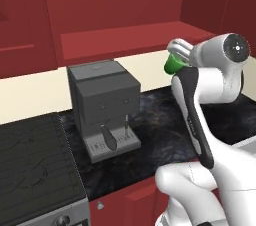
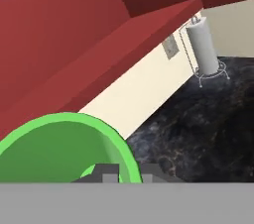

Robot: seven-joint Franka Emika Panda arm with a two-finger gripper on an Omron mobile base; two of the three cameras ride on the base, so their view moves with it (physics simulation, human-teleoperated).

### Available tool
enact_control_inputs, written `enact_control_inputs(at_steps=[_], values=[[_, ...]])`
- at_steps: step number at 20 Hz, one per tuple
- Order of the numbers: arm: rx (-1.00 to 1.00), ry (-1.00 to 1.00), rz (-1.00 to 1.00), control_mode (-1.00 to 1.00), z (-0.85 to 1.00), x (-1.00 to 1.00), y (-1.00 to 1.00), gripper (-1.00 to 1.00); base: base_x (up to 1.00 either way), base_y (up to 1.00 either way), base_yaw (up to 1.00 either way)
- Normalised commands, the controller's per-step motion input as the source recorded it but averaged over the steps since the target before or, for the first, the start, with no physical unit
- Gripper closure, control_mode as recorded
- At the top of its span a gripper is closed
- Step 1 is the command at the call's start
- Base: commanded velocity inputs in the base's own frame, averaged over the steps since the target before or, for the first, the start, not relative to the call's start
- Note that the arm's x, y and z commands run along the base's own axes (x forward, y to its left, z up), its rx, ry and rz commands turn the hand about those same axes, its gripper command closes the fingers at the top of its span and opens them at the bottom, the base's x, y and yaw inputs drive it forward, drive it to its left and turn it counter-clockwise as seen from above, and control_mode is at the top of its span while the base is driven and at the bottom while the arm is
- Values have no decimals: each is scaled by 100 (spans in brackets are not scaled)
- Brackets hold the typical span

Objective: Move the cup from next to the sink to the open cabinet. Then, move the bowl with the chicken drumstick to the fridge to clear the area for faucet cleaning.

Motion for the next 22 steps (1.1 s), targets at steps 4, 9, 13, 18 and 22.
enact_control_inputs(at_steps=[4, 9, 13, 18, 22], values=[[24, 0, -11, -100, 100, -1, -13, 100, 0, 0, 0], [30, -2, 7, -100, 39, -2, -41, 100, 0, 0, 0], [0, -22, 0, -100, 15, -1, 0, 100, 0, 0, 0], [-3, -7, 0, -100, 1, 17, 6, 100, 0, 0, 0], [-5, 1, 0, -100, -4, 36, 13, 100, 0, 0, 0]])
